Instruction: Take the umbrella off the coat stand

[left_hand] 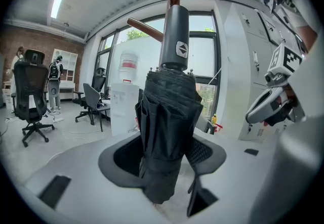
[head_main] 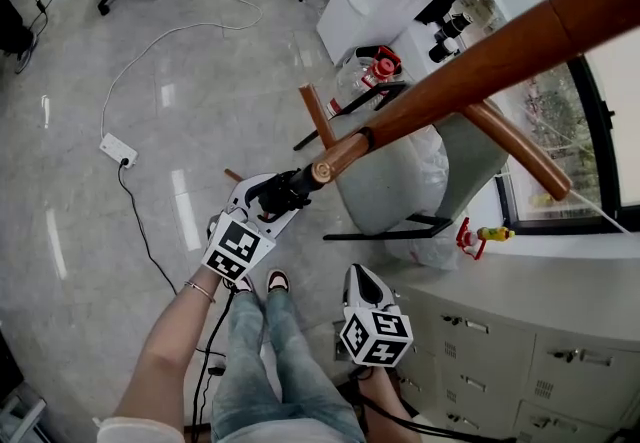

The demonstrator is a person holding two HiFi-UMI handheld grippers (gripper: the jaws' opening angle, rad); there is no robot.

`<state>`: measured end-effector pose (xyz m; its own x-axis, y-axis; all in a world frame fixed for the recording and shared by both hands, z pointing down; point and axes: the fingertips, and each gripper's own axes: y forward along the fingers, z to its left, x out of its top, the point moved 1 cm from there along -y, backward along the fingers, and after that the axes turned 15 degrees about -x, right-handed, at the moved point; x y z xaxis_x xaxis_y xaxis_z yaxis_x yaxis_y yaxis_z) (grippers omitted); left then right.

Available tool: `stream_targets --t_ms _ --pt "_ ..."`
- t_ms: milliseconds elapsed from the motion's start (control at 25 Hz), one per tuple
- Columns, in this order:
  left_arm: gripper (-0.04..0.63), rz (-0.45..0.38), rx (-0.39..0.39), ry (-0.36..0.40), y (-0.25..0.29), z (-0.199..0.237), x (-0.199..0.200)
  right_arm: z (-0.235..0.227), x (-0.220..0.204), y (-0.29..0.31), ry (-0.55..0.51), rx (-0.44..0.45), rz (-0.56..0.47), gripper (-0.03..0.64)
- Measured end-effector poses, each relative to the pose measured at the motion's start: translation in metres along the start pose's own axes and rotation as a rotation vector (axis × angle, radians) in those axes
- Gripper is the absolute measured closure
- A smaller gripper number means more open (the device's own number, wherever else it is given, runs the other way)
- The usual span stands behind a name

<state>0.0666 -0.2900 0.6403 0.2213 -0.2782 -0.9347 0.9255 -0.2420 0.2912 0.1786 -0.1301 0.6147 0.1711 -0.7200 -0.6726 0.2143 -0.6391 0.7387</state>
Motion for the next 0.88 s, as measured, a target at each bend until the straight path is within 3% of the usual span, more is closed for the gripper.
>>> stream_targets --t_ms 280,880 --pt "0.354 -0.005 0.007 -0.031 -0.014 -0.014 0.004 0.004 0.01 -0.008 -0.013 0.018 -0.019 0.612" --pt "0.354 -0.043 0.06 -0.007 -0.049 -0.042 0.04 0.016 0.033 -0.032 -0.048 0.075 -0.089 0.612"
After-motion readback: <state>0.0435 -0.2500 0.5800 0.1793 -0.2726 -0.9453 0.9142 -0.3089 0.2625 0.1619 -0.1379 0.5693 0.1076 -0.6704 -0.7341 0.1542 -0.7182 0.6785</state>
